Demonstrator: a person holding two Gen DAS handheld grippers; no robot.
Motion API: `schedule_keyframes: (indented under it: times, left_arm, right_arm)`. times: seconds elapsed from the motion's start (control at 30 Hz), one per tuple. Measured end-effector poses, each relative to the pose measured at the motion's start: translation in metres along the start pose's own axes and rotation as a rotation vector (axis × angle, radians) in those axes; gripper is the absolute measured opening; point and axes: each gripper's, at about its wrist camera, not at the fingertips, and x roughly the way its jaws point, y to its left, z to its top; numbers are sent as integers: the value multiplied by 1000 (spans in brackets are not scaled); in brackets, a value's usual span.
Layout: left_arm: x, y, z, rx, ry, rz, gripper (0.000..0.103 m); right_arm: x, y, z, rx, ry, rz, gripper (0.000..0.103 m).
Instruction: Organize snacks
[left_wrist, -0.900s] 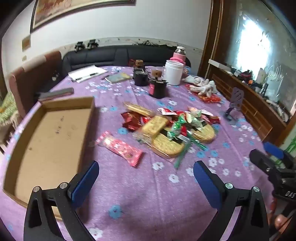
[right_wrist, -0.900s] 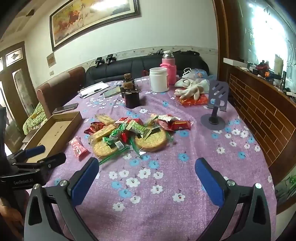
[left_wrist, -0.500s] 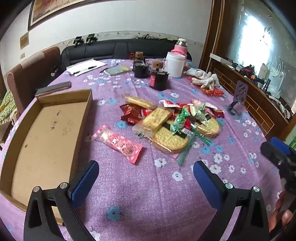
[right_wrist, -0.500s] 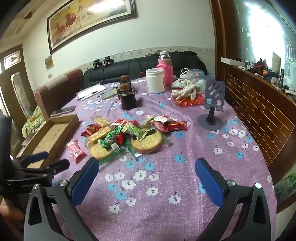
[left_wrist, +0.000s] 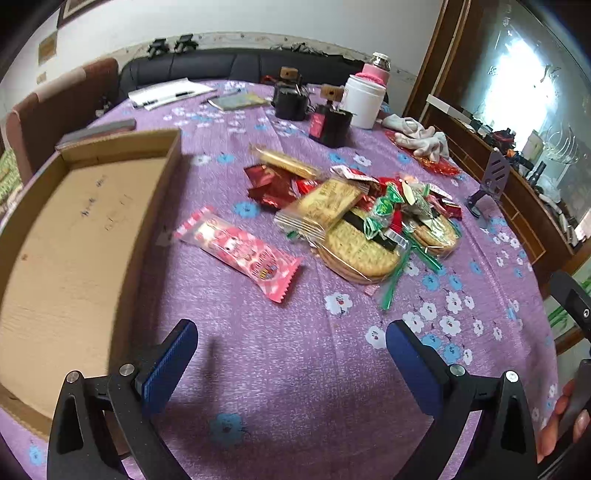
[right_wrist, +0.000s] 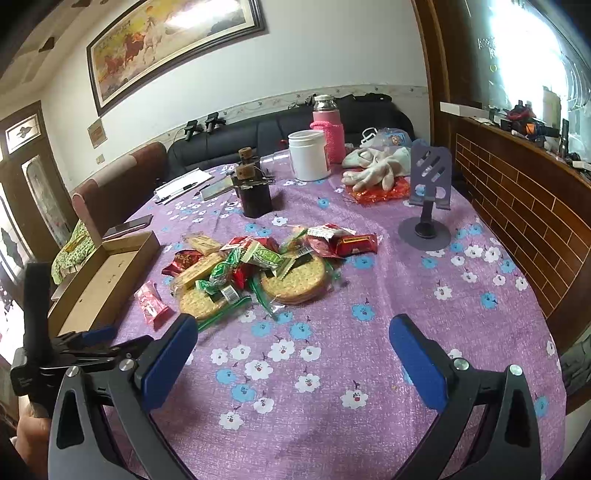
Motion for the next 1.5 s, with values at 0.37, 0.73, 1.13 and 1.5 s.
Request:
schedule_keyframes:
  times: [0.37,0.73,1.13,1.5]
  left_arm:
    - [-7,-13,5,28,-22,-2,102]
    - [-9,-15,10,29,-32,9,102]
    - [-47,-27,21,60,-175,134,102]
    - [-52,-26,22,41,-166,116,102]
  right_arm:
    - [3,4,2,-5,6,20,103]
    - [10,3,4,-8,12,37,103]
    - [7,28,7,-181,-13,-305,103]
    - [-12,57,16,-313,-69,-467,103]
